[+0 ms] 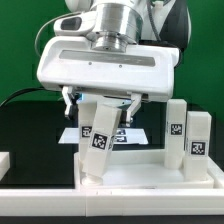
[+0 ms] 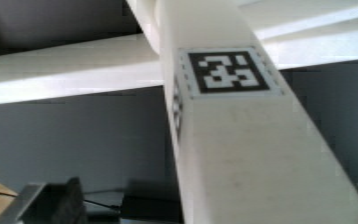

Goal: Assemble desk

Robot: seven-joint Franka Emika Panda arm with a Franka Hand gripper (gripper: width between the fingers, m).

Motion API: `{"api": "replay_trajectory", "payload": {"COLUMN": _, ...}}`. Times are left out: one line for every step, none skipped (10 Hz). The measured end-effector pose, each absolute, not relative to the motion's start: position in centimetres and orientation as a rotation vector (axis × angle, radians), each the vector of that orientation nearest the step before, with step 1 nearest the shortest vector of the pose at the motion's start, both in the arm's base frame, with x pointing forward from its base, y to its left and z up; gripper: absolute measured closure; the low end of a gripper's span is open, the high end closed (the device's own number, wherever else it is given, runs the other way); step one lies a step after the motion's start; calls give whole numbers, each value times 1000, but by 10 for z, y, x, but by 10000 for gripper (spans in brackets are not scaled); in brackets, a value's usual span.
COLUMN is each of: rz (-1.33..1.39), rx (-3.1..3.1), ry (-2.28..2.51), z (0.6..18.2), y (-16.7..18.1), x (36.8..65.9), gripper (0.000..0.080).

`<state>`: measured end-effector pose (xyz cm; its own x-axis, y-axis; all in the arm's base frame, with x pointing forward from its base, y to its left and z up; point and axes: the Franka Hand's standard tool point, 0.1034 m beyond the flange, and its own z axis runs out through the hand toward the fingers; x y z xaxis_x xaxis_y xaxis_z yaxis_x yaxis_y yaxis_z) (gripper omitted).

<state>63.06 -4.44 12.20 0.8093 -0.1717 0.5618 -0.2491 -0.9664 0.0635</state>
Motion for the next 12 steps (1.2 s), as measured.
{"api": "replay_trajectory", "payload": {"rz": 827, "rx": 2884, "ry": -330, "z": 128, "y": -44, "x": 631, "gripper": 151}}
{"api": "replay_trajectory", "payload": {"rz": 768, "rx": 2927, "ry": -324, "z": 138, "y": -45, "x": 629, "gripper": 151}}
{"api": "replay_trajectory", "payload": {"rz": 690, "rx": 2974, "ry": -321, "z": 147, "y": -44, "x": 630, "gripper": 151}}
{"api": "replay_trajectory", "payload": {"rz": 649, "rx": 2997, "ry": -323, "z": 153, "y": -46, "x": 635, "gripper": 151}}
{"api": "replay_trajectory", "payload": {"rz": 564, "rx": 3023, "ry": -338, "z": 152, "y": -48, "x": 633, "gripper": 151}}
{"api": "replay_trajectory", "payload": {"rz": 427, "rx": 3061, "ry": -347, "z": 148, "y": -51, "x": 629, "gripper": 151}}
{"api": "replay_trajectory", "payload": {"rz": 334, "rx": 3081, "ry": -358, "z": 146, "y": -52, "x": 627, "gripper": 151}}
{"api": "replay_trajectory", "payload": {"rz": 188, "rx": 3109, "ry": -367, "z": 144, "y": -51, "x": 622, "gripper": 151}}
{"api": "replay_trajectory", "payload": {"rz": 75, "rx": 3125, "ry": -372, "z": 145, "y": -51, "x": 623, "gripper": 151}}
{"api": "replay_trajectory", "payload": {"rz": 41, "rx": 3126, "ry": -372, "z": 145, "y": -52, "x": 627, "gripper": 151}}
{"api": "replay_trajectory", "payload": {"rz": 20, "rx": 3128, "ry": -378, "z": 146, "y": -49, "x": 627, "gripper": 151}}
{"api": "replay_trajectory", "payload": {"rz": 26, "rx": 3129, "ry": -379, "z": 147, "y": -47, "x": 629, "gripper": 151}}
